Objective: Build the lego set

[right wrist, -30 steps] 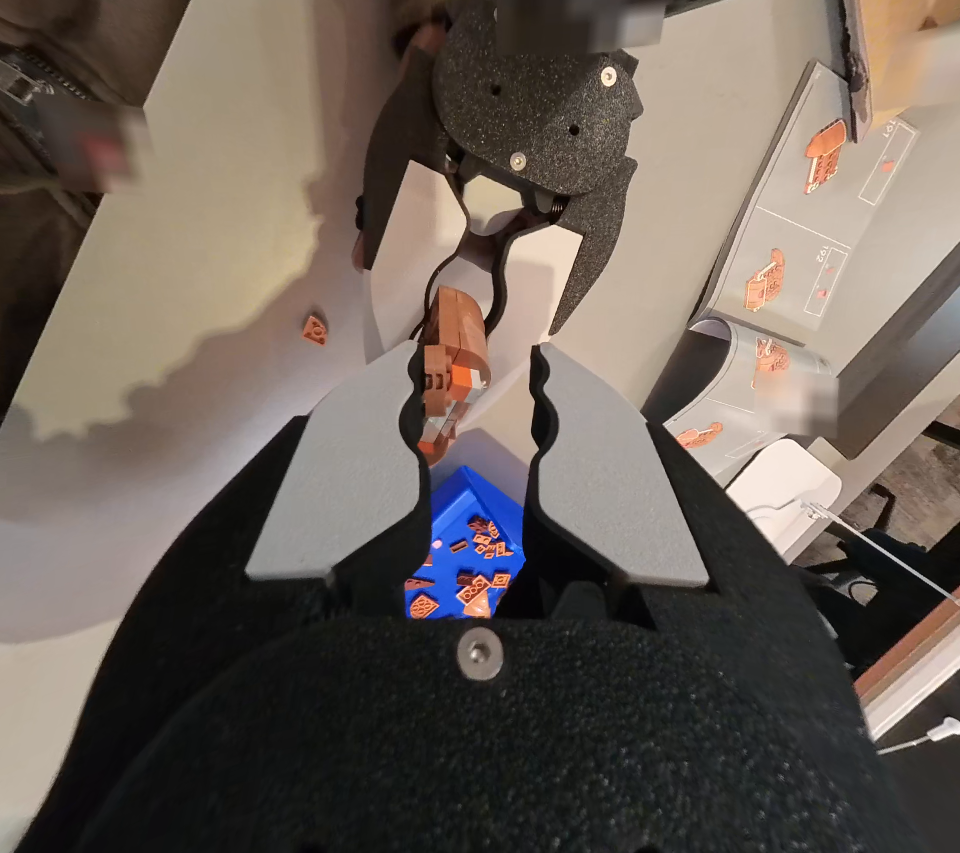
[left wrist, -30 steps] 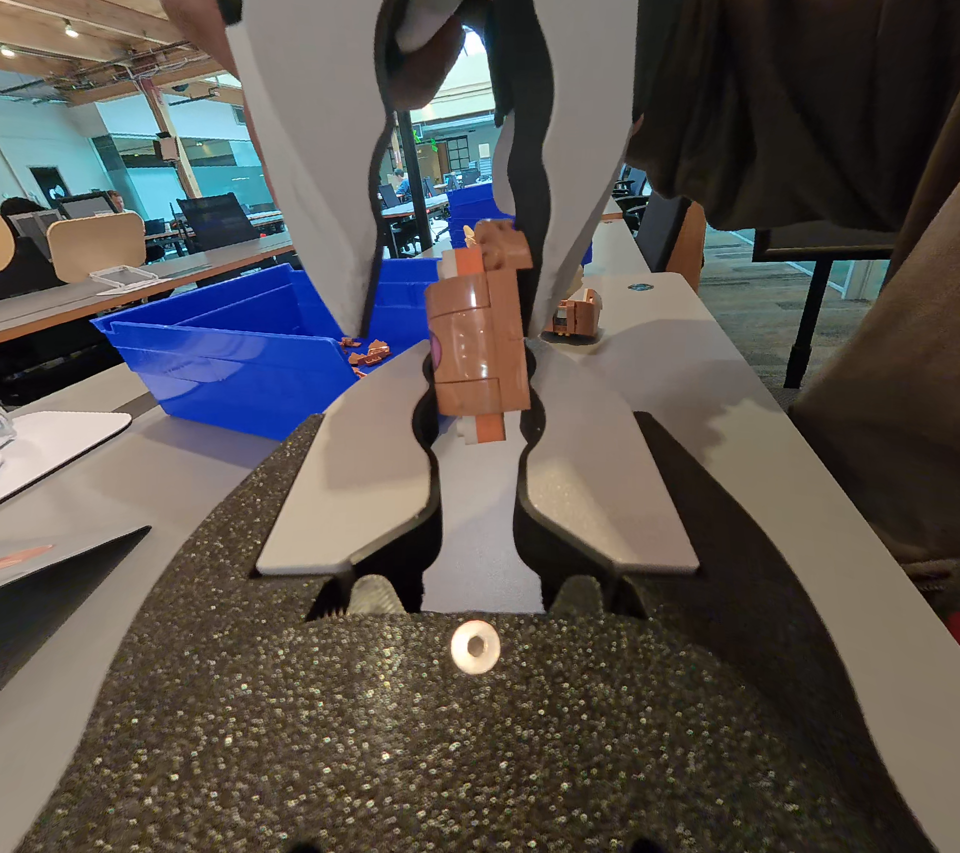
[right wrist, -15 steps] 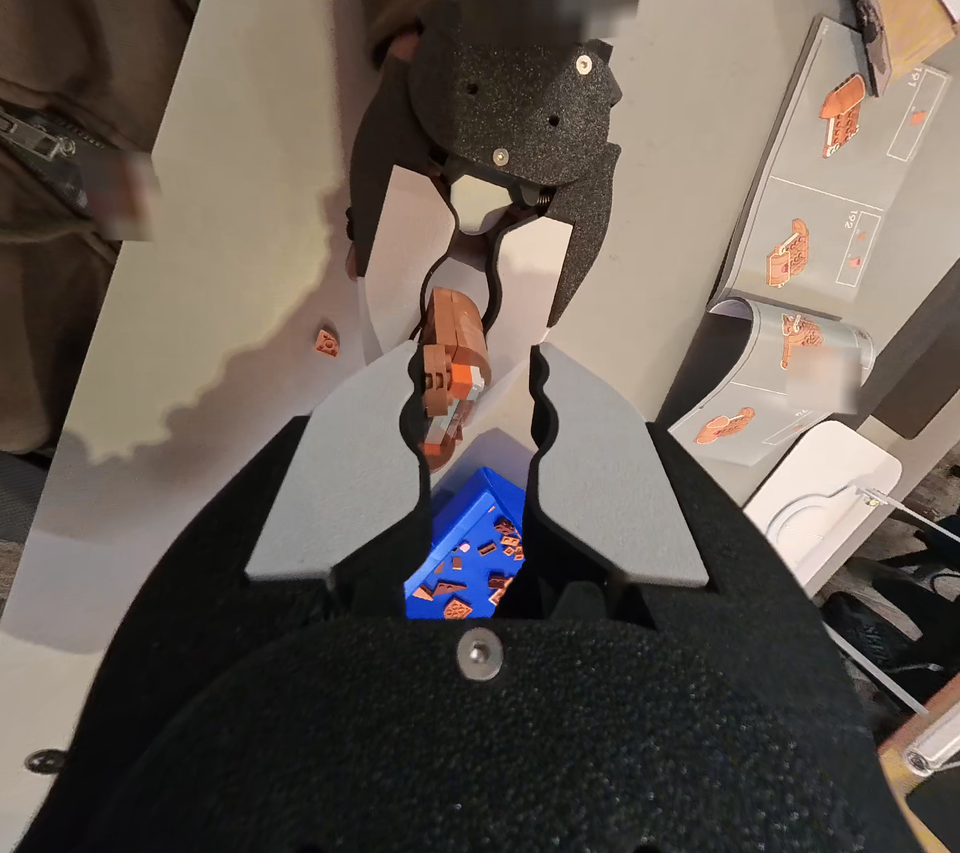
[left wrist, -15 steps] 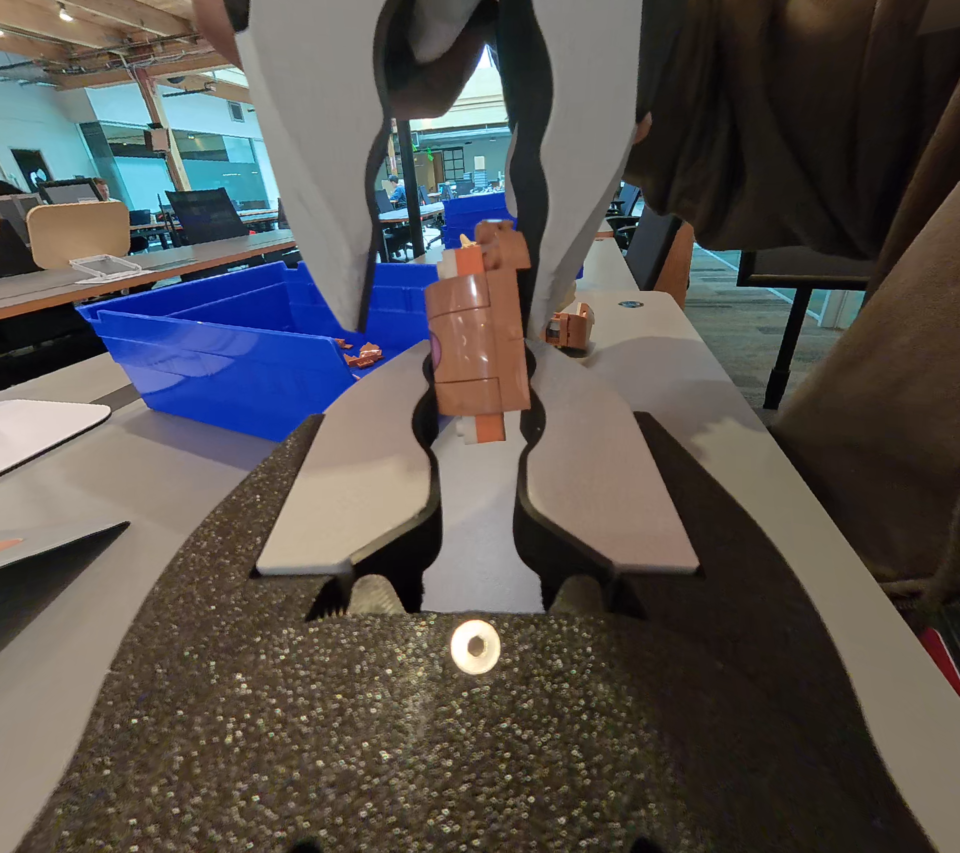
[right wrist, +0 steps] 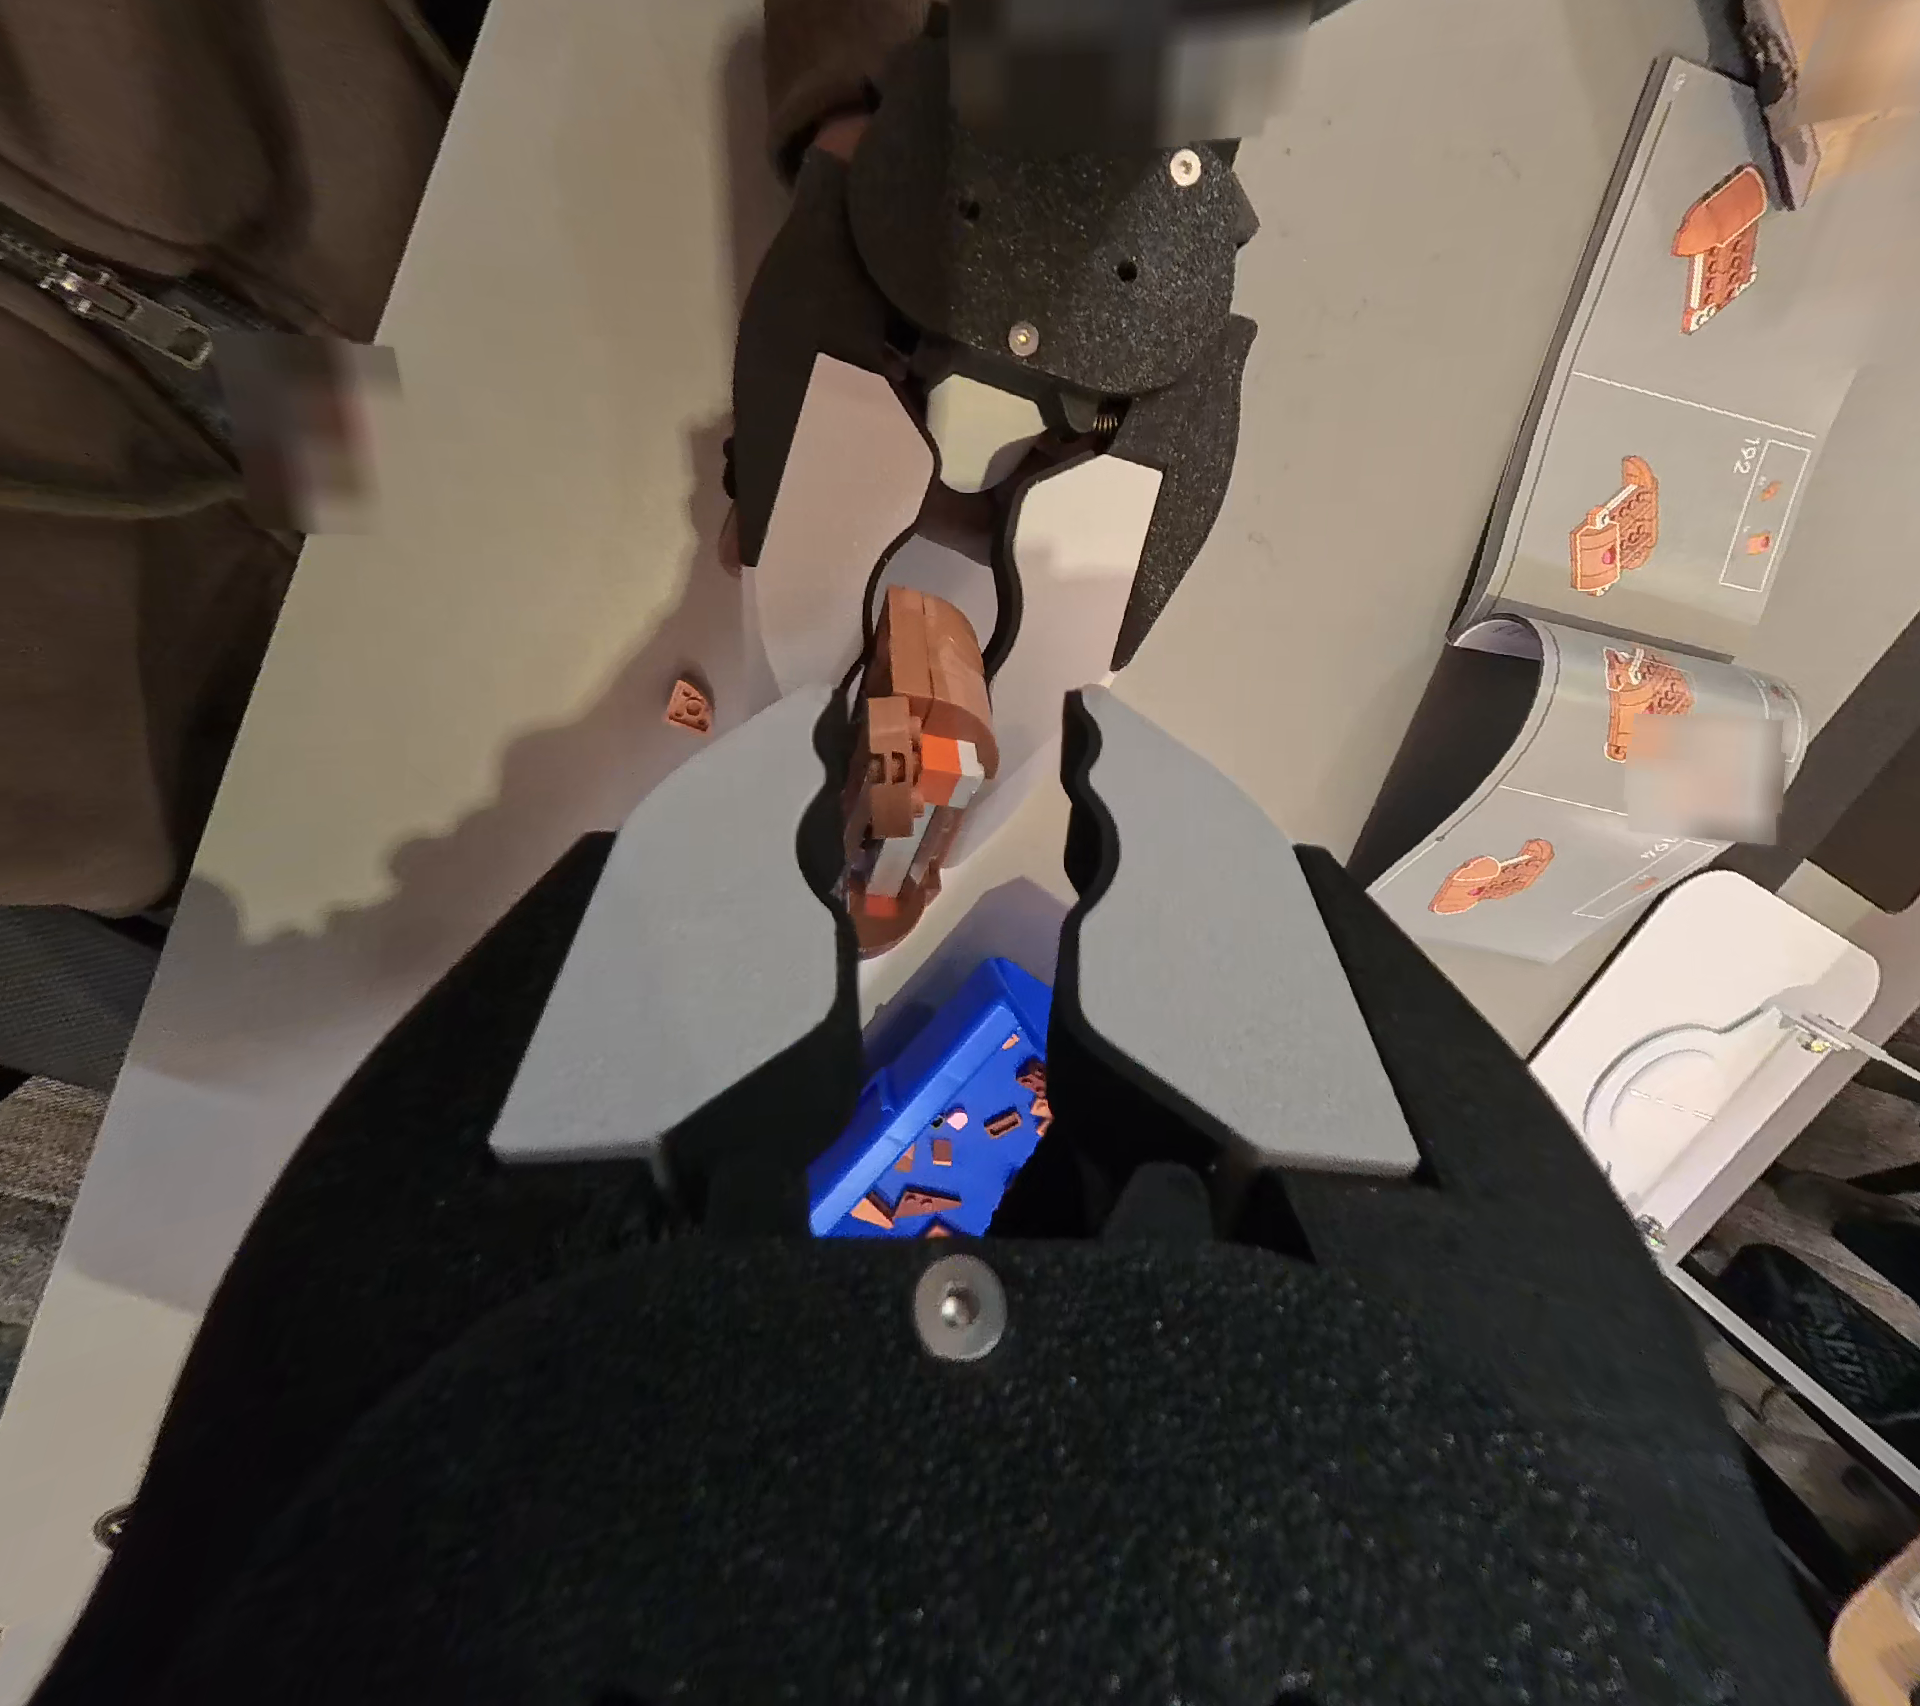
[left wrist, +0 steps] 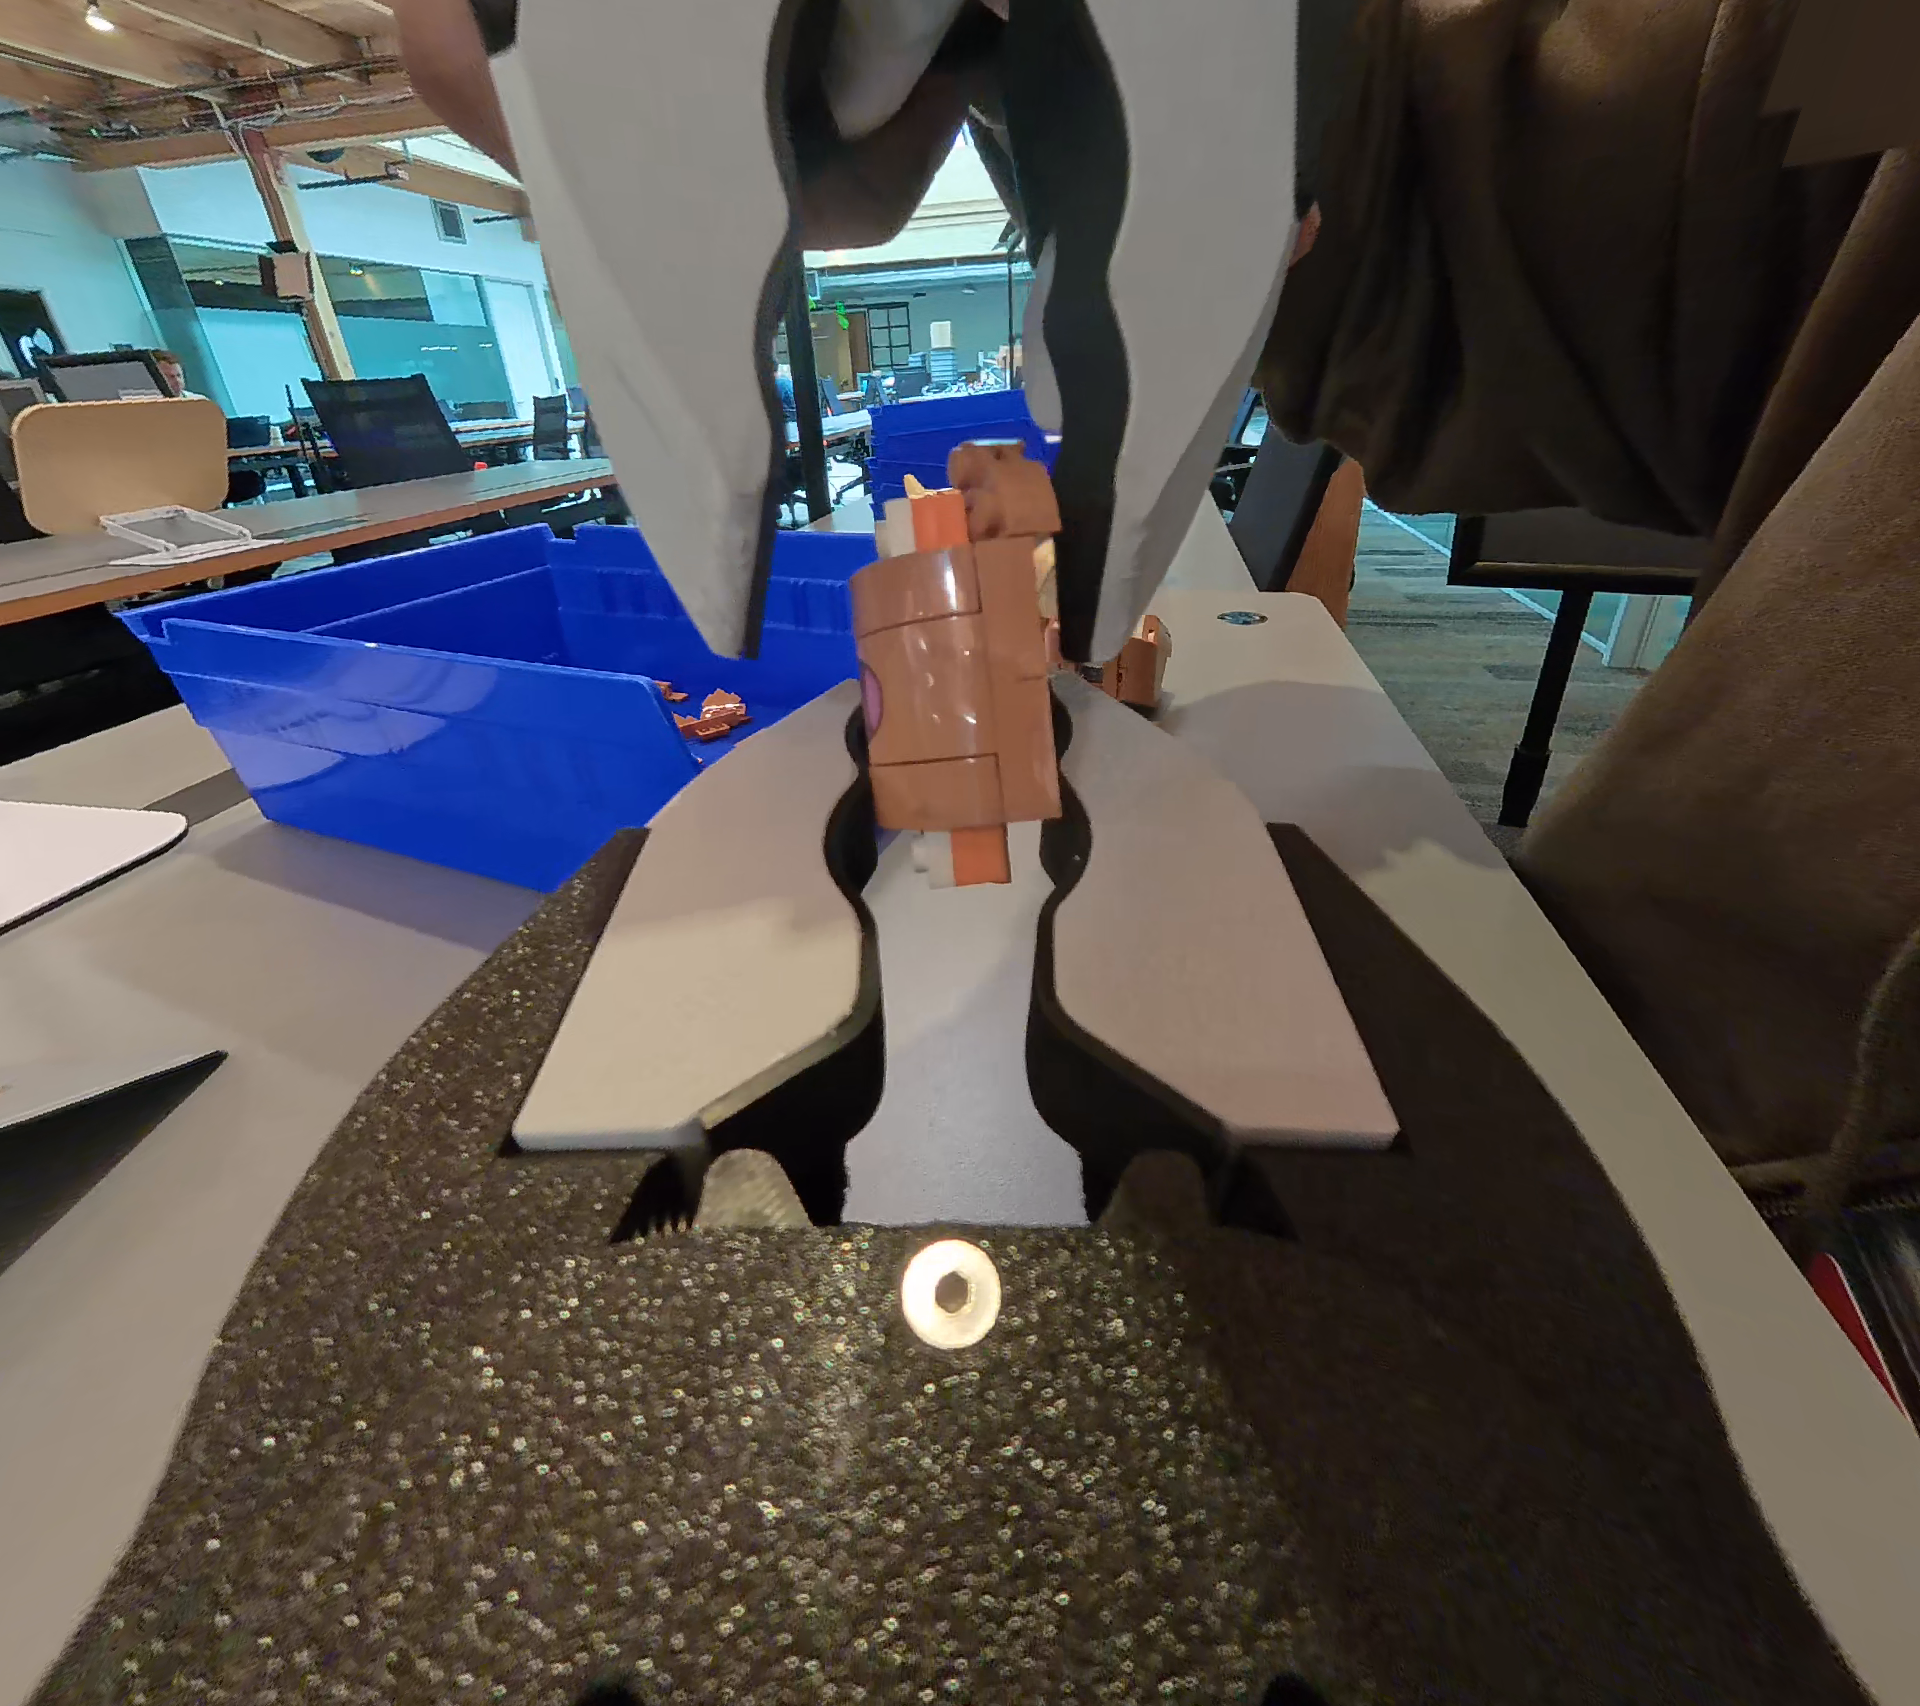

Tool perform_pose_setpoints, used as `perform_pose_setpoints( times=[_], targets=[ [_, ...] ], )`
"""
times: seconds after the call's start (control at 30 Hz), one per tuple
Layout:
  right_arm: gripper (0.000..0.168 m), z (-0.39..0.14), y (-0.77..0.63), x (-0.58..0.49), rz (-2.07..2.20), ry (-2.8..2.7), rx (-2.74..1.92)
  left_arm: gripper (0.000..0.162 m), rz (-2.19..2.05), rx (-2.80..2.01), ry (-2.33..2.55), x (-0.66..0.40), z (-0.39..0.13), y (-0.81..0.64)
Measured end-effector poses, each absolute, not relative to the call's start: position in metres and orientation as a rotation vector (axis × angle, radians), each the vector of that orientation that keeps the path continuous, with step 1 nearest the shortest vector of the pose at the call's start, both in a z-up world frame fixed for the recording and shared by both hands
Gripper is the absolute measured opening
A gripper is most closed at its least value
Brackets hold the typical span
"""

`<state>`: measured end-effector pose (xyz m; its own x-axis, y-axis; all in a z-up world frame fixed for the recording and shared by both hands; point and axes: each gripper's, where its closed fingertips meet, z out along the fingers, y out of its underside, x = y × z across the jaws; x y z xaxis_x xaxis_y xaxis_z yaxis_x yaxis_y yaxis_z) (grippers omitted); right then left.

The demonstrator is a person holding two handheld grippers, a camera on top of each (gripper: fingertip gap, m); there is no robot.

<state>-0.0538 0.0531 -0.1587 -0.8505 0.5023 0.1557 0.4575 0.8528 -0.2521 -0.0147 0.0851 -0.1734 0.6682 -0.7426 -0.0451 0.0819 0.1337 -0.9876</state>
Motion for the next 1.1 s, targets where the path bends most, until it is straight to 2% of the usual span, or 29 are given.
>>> perform_pose_setpoints(
  times=[0.4,0.9,1.1],
  targets=[
    [0.045,-0.141,0.059,-0.048,0.426,-2.751,-0.85,0.028,-0.657,-1.295,0.604,-0.02,-0.169,0.086],
    [0.035,-0.144,0.06,-0.049,0.436,-2.709,-0.981,0.028,-0.596,-1.31,0.614,-0.022,-0.172,0.089],
    [0.023,-0.145,0.059,-0.051,0.456,-2.705,-0.999,0.028,-0.571,-1.32,0.623,-0.022,-0.173,0.09]
  ],
)
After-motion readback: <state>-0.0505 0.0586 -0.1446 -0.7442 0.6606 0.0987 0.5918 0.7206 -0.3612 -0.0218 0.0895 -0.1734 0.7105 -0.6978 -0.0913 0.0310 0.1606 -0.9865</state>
